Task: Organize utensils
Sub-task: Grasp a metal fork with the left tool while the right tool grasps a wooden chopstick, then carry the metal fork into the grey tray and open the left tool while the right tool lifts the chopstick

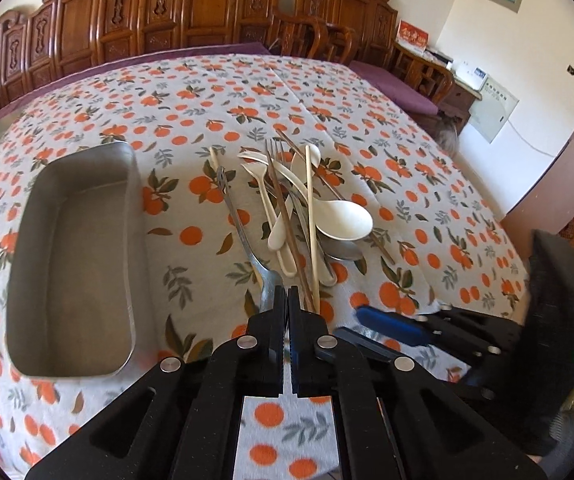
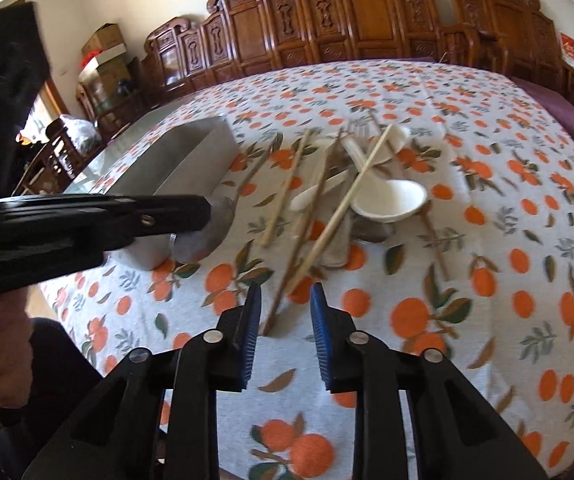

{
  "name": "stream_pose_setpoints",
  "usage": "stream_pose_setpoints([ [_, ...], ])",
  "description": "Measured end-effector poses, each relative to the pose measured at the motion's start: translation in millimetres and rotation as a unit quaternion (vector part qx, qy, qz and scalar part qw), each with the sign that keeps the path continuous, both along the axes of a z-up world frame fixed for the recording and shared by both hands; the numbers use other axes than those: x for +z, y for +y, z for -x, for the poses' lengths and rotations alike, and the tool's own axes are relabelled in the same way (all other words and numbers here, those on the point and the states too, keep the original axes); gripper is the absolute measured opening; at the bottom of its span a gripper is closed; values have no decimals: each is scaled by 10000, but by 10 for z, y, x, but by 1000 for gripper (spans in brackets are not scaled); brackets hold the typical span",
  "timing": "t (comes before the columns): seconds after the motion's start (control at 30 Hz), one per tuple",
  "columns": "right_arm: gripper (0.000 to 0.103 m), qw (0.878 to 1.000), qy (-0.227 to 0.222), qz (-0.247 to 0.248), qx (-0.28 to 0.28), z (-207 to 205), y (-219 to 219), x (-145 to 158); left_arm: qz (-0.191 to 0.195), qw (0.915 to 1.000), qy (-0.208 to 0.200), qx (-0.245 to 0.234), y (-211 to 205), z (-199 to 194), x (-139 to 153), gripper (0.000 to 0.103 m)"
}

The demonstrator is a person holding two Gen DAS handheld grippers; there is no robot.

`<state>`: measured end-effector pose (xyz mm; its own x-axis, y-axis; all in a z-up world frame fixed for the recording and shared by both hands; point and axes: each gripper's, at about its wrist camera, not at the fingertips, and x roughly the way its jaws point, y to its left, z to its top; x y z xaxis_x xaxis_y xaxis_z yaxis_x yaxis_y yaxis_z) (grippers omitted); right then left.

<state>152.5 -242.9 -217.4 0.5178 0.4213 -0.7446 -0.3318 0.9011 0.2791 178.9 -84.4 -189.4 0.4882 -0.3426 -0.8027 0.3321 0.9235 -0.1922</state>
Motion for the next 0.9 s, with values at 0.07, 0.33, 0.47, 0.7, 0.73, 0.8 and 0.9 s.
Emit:
stream_pose_setpoints([
  [0.07,26,10000,54,0,38,-1,54,-33,53,10000,-45,8,46,87,54,0],
  [0.33,18,9985,151,520,2,-35,229,-127,-25,9997,-253,67,192,288,198,0],
  [0.47,8,9972,134,732,-93,-4,199,-126,-23,9994,-332,114,280,343,274,0],
  [0.7,6,9972,21,715,-217,121,96,27,-7,9987,-467,194,401,374,398,0],
  [0.73,6,9973,-55,700,-219,140,92,79,6,9985,-502,208,437,384,426,0],
  [0.8,6,9975,-179,655,-201,170,98,163,14,9982,-559,234,479,387,465,0],
  [0.9,5,9966,-432,670,-216,225,111,312,30,9977,-611,299,562,362,508,0],
])
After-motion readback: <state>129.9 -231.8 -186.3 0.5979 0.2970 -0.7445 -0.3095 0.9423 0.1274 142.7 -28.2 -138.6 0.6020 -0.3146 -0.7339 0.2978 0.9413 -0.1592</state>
